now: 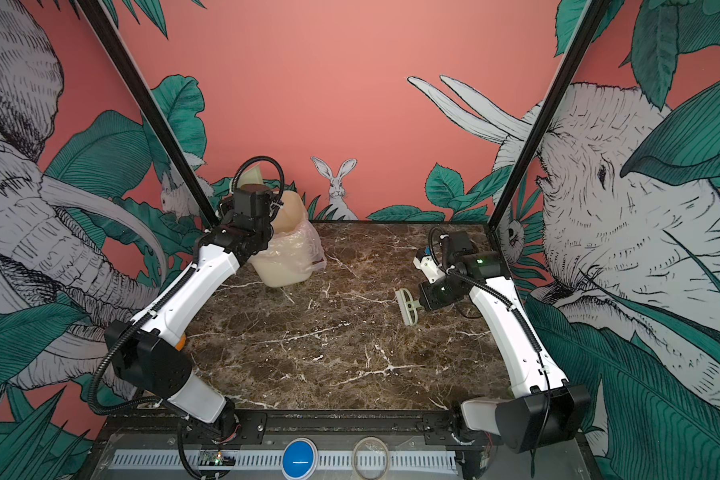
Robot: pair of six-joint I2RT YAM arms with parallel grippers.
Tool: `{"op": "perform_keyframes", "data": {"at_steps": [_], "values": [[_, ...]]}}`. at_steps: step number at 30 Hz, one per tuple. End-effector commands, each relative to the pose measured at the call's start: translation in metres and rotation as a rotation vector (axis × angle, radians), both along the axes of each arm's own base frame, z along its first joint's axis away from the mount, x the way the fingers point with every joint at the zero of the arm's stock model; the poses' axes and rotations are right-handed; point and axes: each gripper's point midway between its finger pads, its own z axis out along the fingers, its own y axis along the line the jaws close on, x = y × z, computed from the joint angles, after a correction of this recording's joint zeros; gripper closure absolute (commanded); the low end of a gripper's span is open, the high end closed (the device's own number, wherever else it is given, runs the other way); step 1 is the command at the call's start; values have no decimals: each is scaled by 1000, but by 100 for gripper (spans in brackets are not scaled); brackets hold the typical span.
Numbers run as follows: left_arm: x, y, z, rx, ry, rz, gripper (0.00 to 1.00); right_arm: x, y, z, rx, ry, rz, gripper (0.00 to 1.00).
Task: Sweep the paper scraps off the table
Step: 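Tip the dustpan over the beige bin with the left gripper to empty it, then lower the dustpan with the left while the right brush nears the last scrap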
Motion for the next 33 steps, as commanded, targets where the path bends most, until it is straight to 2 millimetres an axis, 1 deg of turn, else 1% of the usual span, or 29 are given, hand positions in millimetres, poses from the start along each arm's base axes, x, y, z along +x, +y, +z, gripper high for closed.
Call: {"op": "perform_keyframes", "data": {"at_steps": [1, 4, 6, 7, 9, 13, 16, 17, 18, 21, 24, 26, 29, 33], "values": [[-12, 3, 18, -53, -64, 4, 89, -2, 1, 8, 15, -17, 4, 100], [-17, -2, 24, -146, -97, -13, 89, -2, -1, 6, 1, -15, -1, 100], [-21, -15, 25, -199, -98, -49, 89, -1, -9, 3, -45, -24, -8, 100], [-23, -23, 26, -215, -100, -72, 89, 0, -15, 2, -79, -32, -17, 100], [-26, -49, 24, -253, -90, -136, 89, 3, -32, 2, -173, -46, -41, 100], [-37, -102, 7, -382, -40, -247, 89, 10, -63, 6, -302, -70, -112, 100], [-46, -139, -11, -496, 6, -311, 89, 17, -85, 11, -377, -88, -182, 100], [-47, -144, -17, -534, 16, -314, 89, 20, -91, 13, -399, -97, -206, 100], [-55, -164, -24, -577, 39, -355, 89, 23, -98, 16, -420, -105, -230, 100], [-69, -198, -44, -710, 103, -416, 88, 32, -115, 19, -463, -124, -291, 100], [-83, -228, -67, -815, 176, -467, 88, 46, -129, 18, -493, -132, -338, 100], [-92, -242, -81, -886, 222, -480, 88, 57, -141, 16, -526, -128, -363, 100], [-105, -256, -103, -998, 287, -476, 88, 75, -157, 14, -560, -136, -388, 100], [-118, -262, -129, -1059, 333, -448, 87, 95, -176, 9, -584, -123, -422, 100]]}}
